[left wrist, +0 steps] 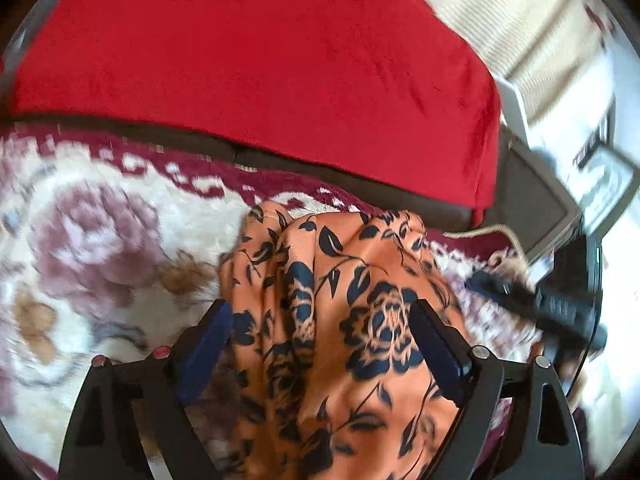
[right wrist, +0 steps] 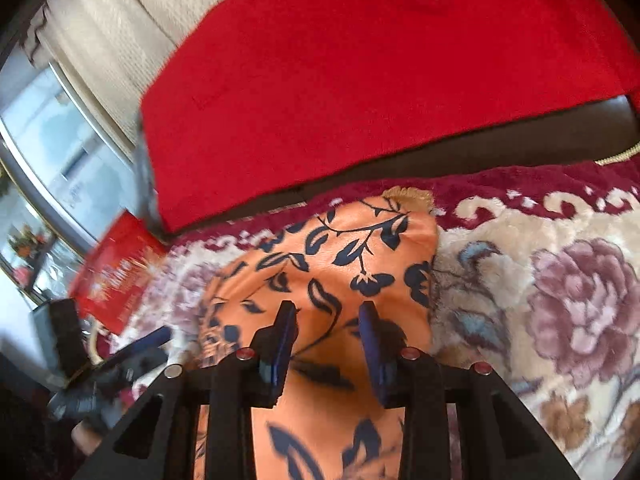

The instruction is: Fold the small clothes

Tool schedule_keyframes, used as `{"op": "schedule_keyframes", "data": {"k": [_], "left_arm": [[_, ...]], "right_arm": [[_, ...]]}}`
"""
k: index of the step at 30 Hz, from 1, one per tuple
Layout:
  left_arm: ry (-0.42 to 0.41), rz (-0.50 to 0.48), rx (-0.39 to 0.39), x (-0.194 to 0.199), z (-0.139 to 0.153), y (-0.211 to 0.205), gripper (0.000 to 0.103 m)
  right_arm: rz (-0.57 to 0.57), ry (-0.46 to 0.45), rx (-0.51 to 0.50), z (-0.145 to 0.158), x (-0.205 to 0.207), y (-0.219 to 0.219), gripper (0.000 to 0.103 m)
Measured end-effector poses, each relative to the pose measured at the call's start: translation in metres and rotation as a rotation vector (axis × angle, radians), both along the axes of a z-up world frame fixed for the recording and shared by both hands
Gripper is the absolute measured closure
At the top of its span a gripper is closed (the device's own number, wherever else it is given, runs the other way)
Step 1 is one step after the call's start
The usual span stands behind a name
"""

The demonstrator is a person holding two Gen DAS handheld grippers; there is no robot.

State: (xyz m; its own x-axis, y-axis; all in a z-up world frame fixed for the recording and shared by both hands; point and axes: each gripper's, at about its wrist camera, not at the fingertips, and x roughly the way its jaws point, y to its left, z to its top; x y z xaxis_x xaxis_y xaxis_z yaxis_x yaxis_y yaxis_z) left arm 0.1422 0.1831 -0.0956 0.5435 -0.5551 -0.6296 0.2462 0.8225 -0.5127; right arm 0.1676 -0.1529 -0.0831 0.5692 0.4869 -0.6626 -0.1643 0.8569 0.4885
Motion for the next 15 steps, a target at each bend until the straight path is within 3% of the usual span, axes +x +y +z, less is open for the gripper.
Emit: {"op": "schedule_keyframes", "data": {"k": [2,3,4,9,11,13,15], "left_arm": [[0.112,-0.005,-0.059,0.020,-0.017,-0.003,0.011],[0.164,-0.012,-0.083,0.026,-0.026,-0.005,0.011],[0.212,-0.014,-0.103,0.033,-0.034,-0.007,0.011],[0.211,-0.033,-0.156,0.036,-0.036,-0.010,0.012],[0.189,-0.033,-0.130,0.036,-0.036,-0.014,0.025],[0.185,-0.036,-0.096,0.037,-0.038,-0.019,0.047],[0.170,-0.044,-0.101,0.037,-0.037,-0.024,0.055]], "right_arm": [[-0.028,0.014,0.032,-0.003,-0.005,-0.014,0.051],[-0.043,0.037,0.065,-0.010,-0.005,-0.023,0.031],[-0.052,0.054,0.101,-0.016,-0.004,-0.028,0.028],[-0.058,0.108,0.214,-0.040,0.002,-0.041,0.028],[-0.054,0.130,0.243,-0.051,0.005,-0.041,0.029],[-0.053,0.165,0.251,-0.063,0.013,-0.033,0.035],[-0.057,0.176,0.243,-0.071,0.018,-0.026,0.041]]}}
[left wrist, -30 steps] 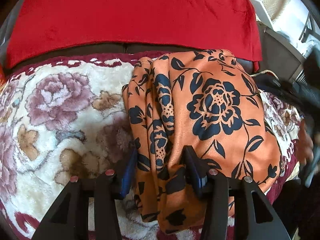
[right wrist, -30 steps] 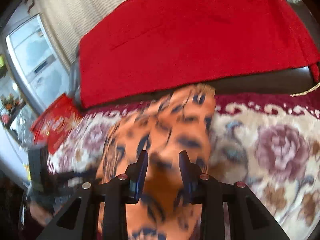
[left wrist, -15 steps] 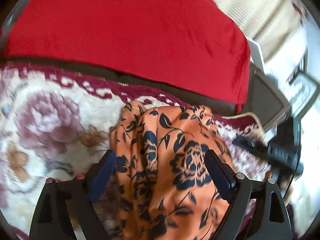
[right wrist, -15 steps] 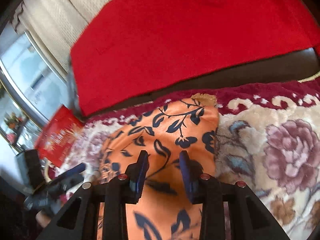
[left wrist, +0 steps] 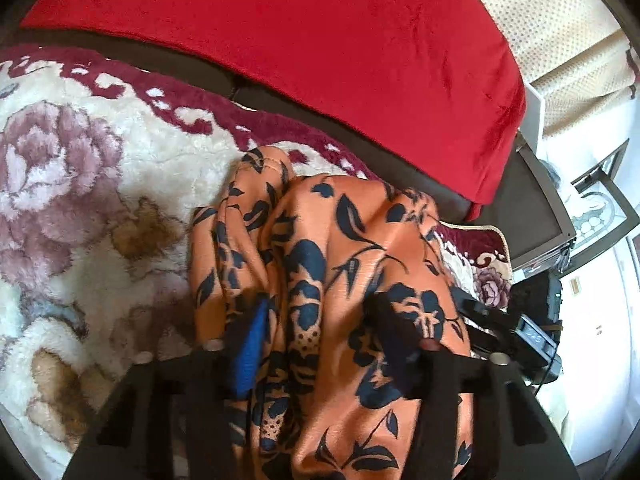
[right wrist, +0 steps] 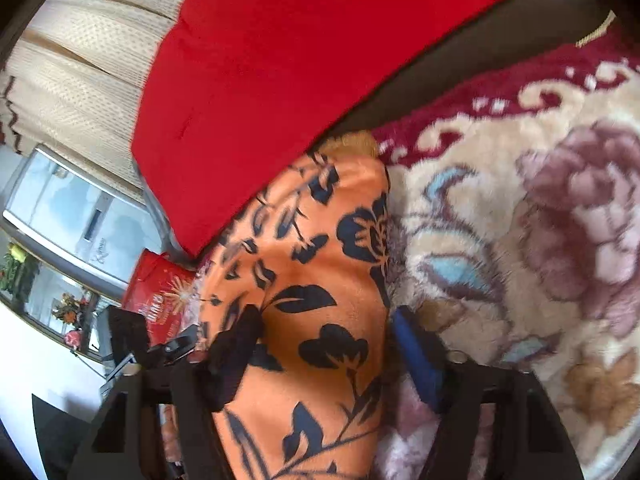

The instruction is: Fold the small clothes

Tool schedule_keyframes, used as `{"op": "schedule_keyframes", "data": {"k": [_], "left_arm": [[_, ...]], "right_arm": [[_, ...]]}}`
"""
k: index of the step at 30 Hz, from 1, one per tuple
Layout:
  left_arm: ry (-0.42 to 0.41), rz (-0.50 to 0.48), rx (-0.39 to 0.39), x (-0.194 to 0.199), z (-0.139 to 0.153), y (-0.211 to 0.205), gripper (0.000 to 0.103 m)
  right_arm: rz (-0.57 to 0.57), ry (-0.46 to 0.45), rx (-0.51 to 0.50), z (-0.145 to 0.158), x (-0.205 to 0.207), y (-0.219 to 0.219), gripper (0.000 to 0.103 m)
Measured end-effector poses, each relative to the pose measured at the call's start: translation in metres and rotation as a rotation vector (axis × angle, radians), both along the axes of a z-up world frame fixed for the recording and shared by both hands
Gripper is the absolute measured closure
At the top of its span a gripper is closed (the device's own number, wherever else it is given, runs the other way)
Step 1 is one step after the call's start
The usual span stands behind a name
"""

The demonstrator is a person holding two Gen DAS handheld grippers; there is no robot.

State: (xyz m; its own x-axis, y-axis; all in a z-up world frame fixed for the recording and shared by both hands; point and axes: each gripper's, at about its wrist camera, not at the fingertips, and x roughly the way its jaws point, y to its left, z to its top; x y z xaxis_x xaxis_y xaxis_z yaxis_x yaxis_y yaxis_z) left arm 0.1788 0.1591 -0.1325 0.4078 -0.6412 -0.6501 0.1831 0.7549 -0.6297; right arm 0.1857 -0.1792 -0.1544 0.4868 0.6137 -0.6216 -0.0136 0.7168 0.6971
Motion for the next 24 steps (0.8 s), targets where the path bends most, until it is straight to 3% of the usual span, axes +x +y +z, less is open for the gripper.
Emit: {"op": "schedule_keyframes", "data": {"k": [4,7,11,13,16,18,20,24], "left_arm": [[-0.040,-0.002,0.007,-0.001,0.004,-0.007,0.075],[-0.076,0.016,-0.008,-0.007,0.015,0.004,0.081],[-0.170,0.043,0.048,-0.020,0.036,0.009,0.081],[-0.163,0.059,0.102,-0.020,0.034,0.009,0.075],[-0.079,0.066,0.203,-0.012,0.013,0.003,0.068],[-0.046,0.066,0.193,-0.009,0.007,0.002,0.068],[-0.061,0.072,0.175,-0.011,0.013,0.004,0.068],[-0.090,0.075,0.211,-0.020,0.020,0.005,0.068]], "right_arm": [[-0.005,-0.031,-0.029,0.002,-0.003,0.008,0.048],[-0.009,-0.079,-0.029,0.013,-0.008,0.013,0.056],[-0.006,-0.190,-0.028,0.036,-0.014,0.023,0.057],[-0.002,-0.215,-0.034,0.040,-0.012,0.028,0.057],[0.013,-0.142,-0.098,0.020,0.001,0.038,0.056],[0.010,-0.094,-0.095,0.005,0.006,0.035,0.050],[-0.001,-0.074,-0.054,0.005,0.007,0.031,0.048],[0.008,-0.105,-0.128,0.018,-0.002,0.035,0.043]]}}
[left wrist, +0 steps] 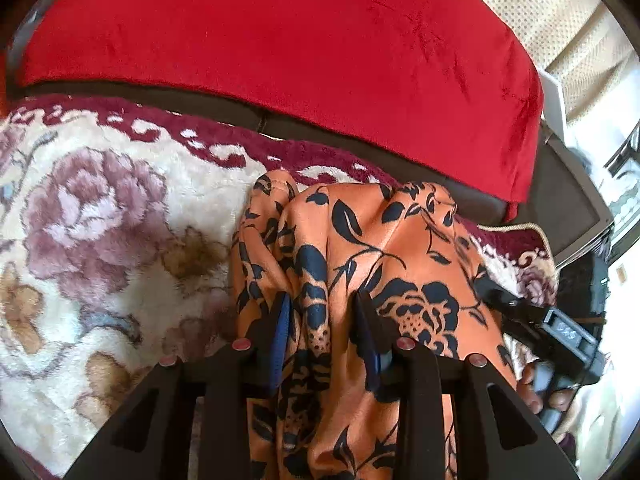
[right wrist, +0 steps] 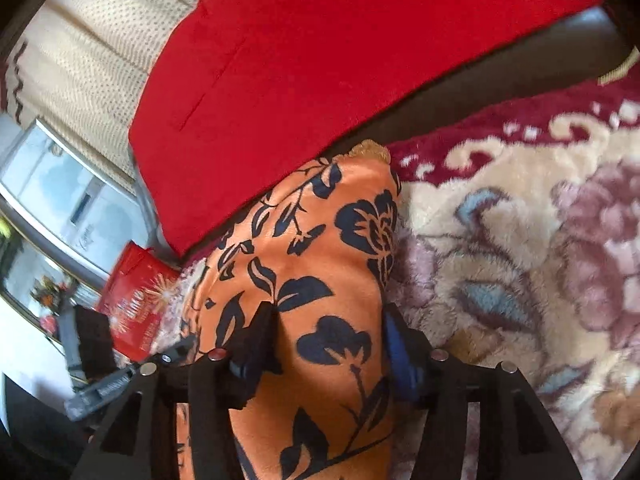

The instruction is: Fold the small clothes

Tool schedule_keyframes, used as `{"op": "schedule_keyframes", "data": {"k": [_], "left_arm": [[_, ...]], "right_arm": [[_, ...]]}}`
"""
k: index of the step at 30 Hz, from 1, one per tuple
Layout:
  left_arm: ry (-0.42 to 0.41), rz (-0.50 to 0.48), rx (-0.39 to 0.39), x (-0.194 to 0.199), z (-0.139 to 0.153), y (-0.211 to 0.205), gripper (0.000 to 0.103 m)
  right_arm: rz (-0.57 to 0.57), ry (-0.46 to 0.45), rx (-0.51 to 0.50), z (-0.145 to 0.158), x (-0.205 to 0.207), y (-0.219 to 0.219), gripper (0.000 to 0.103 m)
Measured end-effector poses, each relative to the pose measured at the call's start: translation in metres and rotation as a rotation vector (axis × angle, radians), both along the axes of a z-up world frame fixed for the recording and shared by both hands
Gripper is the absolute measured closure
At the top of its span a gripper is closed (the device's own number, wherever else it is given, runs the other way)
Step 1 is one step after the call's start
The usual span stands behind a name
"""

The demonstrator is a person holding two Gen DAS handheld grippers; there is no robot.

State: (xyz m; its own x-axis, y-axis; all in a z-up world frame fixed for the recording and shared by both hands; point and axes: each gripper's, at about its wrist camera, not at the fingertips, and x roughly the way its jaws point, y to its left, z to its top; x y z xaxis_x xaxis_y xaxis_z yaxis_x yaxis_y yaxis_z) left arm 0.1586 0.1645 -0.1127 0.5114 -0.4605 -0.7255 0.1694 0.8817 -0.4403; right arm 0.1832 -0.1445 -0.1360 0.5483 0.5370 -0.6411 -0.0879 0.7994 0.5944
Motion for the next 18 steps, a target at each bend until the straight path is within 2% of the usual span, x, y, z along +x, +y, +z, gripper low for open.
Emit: {"op": "schedule_keyframes", "data": {"k": [3,4,5,6,7,8,12,13,15,17,18], "left_arm": [[-0.011,-0.012,0.015,-0.019,0.008,0.003,0.068],[-0.022,-0.022,0.008,-0.028,0.013,0.005,0.063],[-0.032,-0.029,0.002,-0.035,0.017,0.009,0.057],[-0.038,-0.035,0.005,-0.040,0.020,0.009,0.037],[-0.042,-0.044,0.023,-0.045,0.021,0.009,0.021],[-0.041,-0.057,0.049,-0.047,0.019,0.007,0.020],[0.018,-0.111,0.118,-0.052,0.001,0.002,0.019],[0.046,-0.114,0.111,-0.051,-0.004,0.005,0.019],[0.091,-0.107,0.042,-0.046,-0.015,0.014,0.020],[0.113,-0.091,-0.047,-0.044,-0.021,0.024,0.033],[0.114,-0.099,-0.079,-0.044,-0.022,0.025,0.054]], "right_arm": [[0.014,-0.005,-0.061,0.010,-0.014,0.001,0.043],[0.020,-0.011,-0.081,0.014,-0.020,-0.002,0.043],[0.036,-0.014,-0.094,0.018,-0.023,-0.002,0.043],[0.061,-0.009,-0.100,0.020,-0.027,-0.001,0.043],[0.081,0.001,-0.101,0.022,-0.030,-0.001,0.042],[0.103,0.021,-0.096,0.022,-0.031,-0.002,0.040],[0.141,0.107,-0.021,0.010,-0.029,-0.010,0.036],[0.143,0.126,-0.005,0.006,-0.027,-0.009,0.032],[0.147,0.155,0.030,-0.003,-0.025,-0.008,0.032],[0.139,0.164,0.067,-0.009,-0.025,-0.008,0.032],[0.134,0.165,0.083,-0.012,-0.025,-0.008,0.034]]}}
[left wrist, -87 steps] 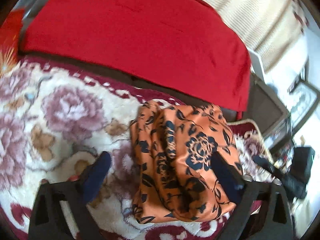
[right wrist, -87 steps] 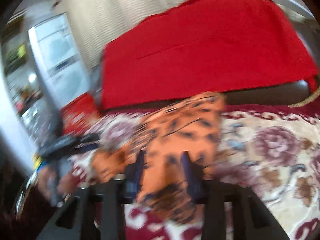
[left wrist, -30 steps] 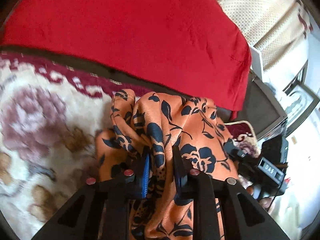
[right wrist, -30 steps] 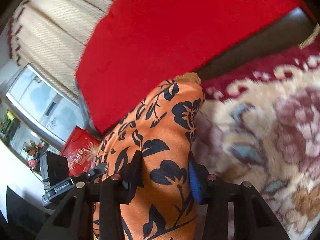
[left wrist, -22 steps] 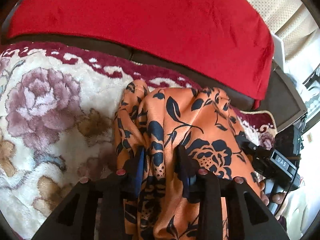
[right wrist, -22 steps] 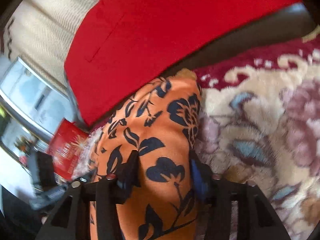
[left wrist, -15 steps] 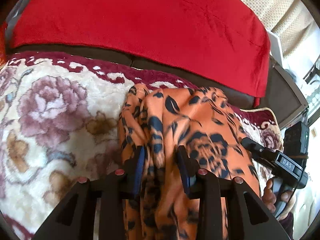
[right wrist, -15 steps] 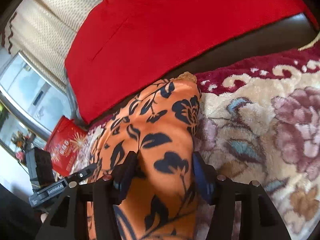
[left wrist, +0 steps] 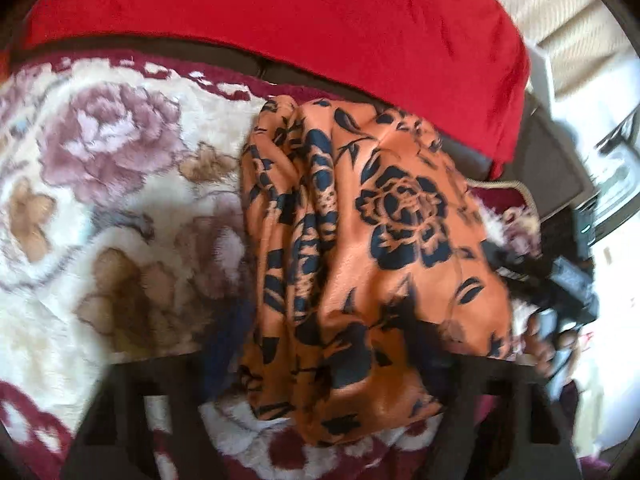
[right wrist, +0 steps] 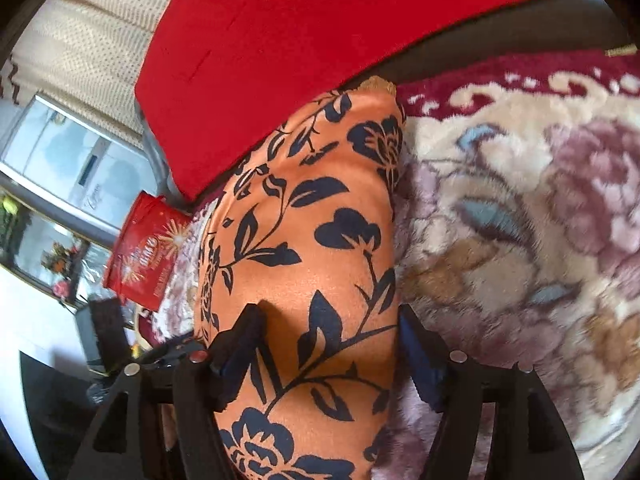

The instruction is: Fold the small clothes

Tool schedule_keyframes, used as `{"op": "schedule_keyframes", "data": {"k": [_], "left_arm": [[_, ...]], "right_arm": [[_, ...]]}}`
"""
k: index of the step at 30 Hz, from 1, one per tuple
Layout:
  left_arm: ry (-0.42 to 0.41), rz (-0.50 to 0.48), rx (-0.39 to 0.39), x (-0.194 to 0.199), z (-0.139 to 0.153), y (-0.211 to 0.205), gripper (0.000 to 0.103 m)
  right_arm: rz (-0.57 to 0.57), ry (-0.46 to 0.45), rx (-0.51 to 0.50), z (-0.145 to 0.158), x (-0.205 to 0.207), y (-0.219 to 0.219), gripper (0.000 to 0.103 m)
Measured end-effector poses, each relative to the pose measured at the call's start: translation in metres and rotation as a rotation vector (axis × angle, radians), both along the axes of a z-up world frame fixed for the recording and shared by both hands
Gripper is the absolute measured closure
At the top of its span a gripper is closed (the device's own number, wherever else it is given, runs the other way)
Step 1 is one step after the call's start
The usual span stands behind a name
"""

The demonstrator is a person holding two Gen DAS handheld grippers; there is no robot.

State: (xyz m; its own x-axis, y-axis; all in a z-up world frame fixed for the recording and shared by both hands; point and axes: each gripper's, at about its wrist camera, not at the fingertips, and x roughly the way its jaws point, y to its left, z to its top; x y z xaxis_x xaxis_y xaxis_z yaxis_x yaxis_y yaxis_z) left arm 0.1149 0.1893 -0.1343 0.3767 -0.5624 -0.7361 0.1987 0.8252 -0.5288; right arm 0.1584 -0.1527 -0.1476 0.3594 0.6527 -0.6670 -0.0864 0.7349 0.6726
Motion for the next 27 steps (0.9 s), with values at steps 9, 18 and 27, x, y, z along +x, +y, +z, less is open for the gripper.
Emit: {"op": "schedule_keyframes", "data": {"k": [9,18,27], "left_arm": [[-0.222,0.031,0.014,-0.015,0.037,-0.001,0.076],[-0.040,0.085,0.161,0.009,-0.006,-0.001,0.049],[-0.125,0.228,0.058,0.017,0.020,0.033,0.024]], "right_arm": [[-0.043,-0.215,-0.068,0.029,-0.017,0.011,0.055],[-0.043,-0.148,-0.116,0.000,-0.001,0.027,0.044],[-0.090,-0.133,-0.038,0.020,-0.006,-0.004,0.035]]}}
